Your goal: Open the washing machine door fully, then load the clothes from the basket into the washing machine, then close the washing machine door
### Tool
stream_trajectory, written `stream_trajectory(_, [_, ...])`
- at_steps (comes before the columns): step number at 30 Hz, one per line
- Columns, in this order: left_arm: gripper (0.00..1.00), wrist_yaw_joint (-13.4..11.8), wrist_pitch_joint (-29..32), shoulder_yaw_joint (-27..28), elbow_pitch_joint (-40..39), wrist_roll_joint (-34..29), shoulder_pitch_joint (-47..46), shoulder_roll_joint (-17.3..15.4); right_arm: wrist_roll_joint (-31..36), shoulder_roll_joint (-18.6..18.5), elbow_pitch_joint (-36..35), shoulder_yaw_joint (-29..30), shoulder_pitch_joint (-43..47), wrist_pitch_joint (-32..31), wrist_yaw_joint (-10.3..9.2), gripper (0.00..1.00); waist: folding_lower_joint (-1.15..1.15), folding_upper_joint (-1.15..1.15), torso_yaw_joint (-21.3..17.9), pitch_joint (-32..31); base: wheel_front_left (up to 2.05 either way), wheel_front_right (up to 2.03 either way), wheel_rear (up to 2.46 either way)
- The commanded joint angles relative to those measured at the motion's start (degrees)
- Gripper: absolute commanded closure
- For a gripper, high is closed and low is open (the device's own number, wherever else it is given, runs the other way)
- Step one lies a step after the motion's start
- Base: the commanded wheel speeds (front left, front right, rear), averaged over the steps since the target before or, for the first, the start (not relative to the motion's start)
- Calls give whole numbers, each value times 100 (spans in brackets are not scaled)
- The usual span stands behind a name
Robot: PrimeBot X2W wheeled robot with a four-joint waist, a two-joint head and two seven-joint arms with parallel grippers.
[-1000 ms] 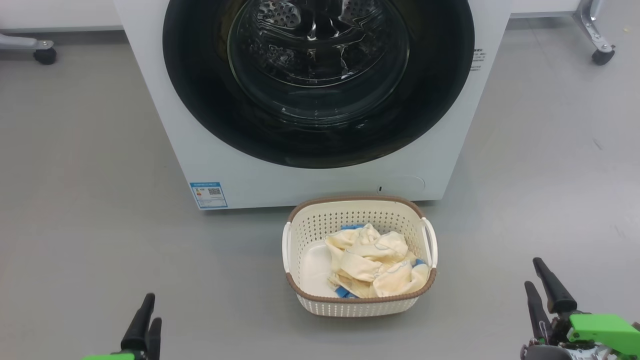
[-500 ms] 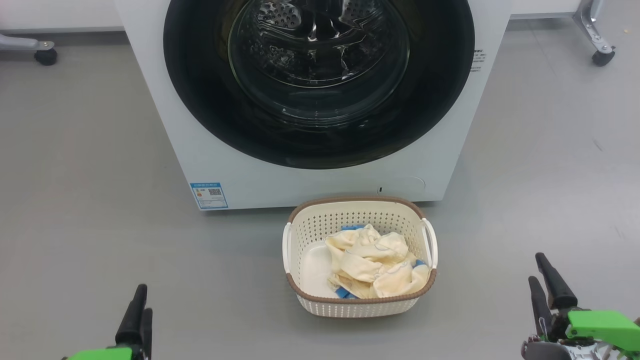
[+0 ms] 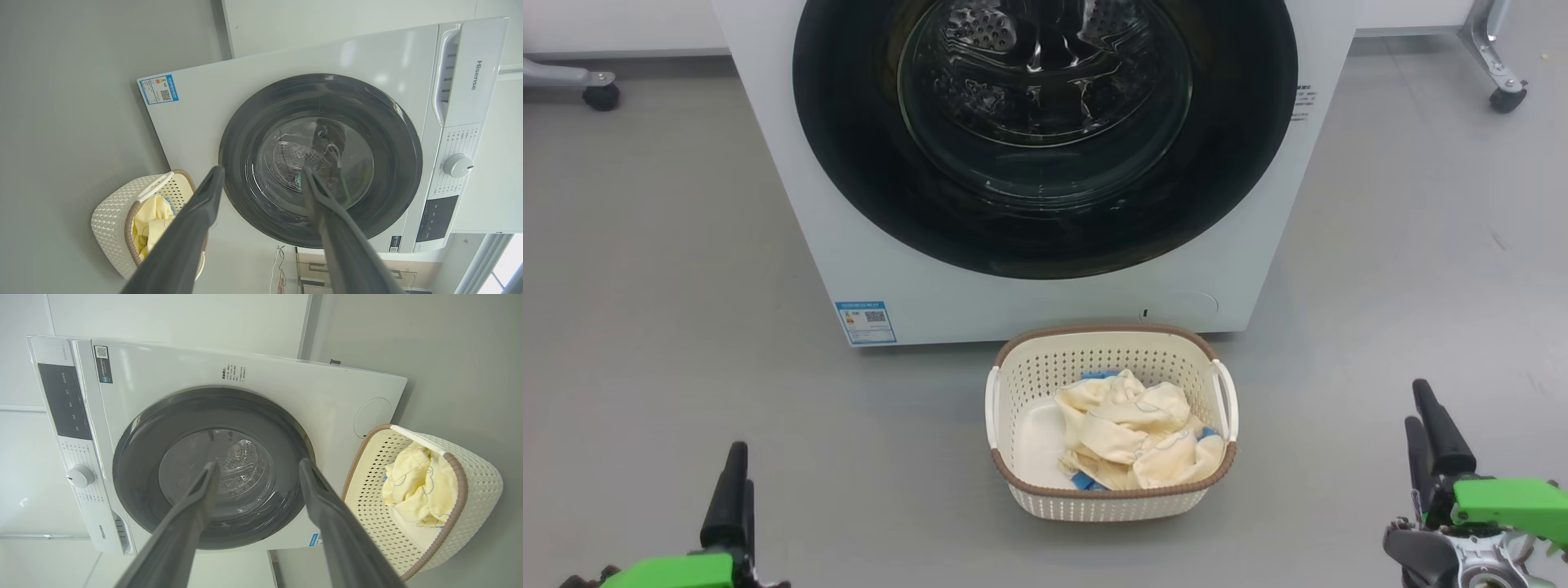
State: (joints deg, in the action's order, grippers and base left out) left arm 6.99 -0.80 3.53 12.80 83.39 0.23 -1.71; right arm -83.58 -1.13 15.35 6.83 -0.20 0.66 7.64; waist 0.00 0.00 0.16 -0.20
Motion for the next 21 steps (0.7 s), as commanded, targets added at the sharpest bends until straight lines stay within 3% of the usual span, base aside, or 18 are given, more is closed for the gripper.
stream_trajectory(1, [0, 19, -61, 131, -259, -99, -325, -63, 109, -85, -282, -42, -311, 67, -5, 0, 0, 0, 2, 3, 0, 0, 0])
stream_trajectory(17, [0, -155, -312, 142, -873, -990, -427, -73, 1092, -102, -788, 27, -467, 320, -7, 0, 0, 0, 24, 4, 0, 0, 0])
stream_trajectory(21, [0, -259, -379, 112, -1044, -1382, -424, -76, 1675, -107, -879, -91, -488, 388, -7, 0, 0, 0, 36, 0, 0, 0, 0])
